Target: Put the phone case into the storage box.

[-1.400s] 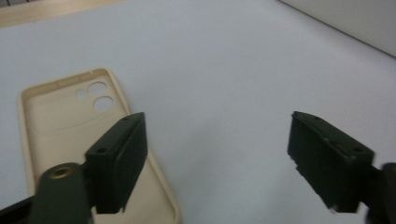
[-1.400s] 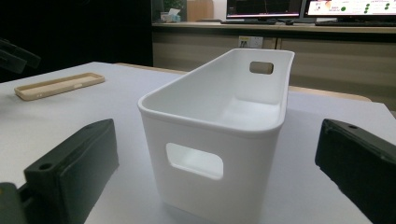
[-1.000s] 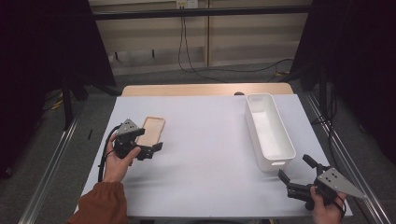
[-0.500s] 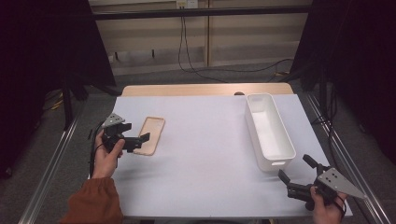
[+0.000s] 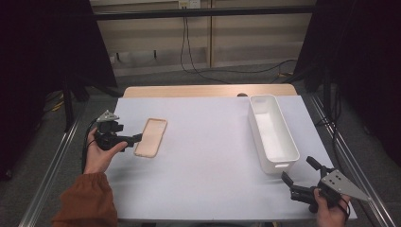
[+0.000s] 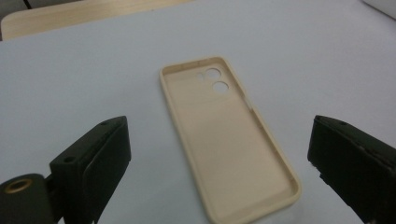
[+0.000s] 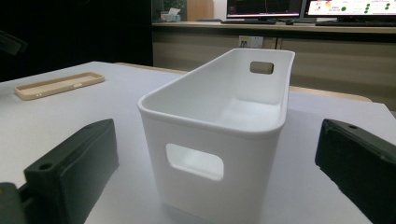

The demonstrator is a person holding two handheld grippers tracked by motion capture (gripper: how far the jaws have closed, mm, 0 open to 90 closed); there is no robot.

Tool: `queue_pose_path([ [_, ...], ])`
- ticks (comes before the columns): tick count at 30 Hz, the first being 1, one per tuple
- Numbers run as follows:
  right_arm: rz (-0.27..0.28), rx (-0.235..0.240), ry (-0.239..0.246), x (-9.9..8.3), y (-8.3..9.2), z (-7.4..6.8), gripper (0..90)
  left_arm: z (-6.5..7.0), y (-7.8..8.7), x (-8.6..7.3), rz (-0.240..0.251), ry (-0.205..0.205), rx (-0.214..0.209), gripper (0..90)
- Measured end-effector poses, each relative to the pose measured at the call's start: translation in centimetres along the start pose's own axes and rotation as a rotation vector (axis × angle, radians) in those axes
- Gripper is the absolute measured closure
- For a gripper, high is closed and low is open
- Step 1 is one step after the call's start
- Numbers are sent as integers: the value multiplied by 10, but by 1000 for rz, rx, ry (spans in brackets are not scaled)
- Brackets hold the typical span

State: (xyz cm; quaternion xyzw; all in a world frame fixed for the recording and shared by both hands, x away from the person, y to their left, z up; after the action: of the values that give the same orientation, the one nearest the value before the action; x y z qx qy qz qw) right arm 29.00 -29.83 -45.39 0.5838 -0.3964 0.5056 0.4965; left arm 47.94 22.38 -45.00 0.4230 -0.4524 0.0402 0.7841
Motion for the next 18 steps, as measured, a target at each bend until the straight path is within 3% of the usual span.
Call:
queue_pose_path([
  [8, 1, 14, 0, 1, -4, -3, 0, -6, -11, -5, -57, 24, -8, 64],
  [10, -1, 18, 2, 1, -6, -3, 0, -7, -14, -6, -72, 49, -12, 67],
  [18, 1, 28, 3, 2, -10, -5, 0, -11, -25, -7, -124, 57, -11, 140],
])
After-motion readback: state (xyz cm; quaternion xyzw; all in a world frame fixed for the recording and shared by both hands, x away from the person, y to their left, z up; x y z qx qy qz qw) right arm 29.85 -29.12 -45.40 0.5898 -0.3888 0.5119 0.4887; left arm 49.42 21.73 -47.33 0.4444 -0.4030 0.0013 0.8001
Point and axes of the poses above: each handheld gripper's, and its own axes: y roughly backward along the jaws, x roughly out of its top, z roughly to its right, the point moved 8 cm from there along -y, roughly forward along the jaws, and after that the axes turned 11 degrees about -x, right-handed, at the moved point
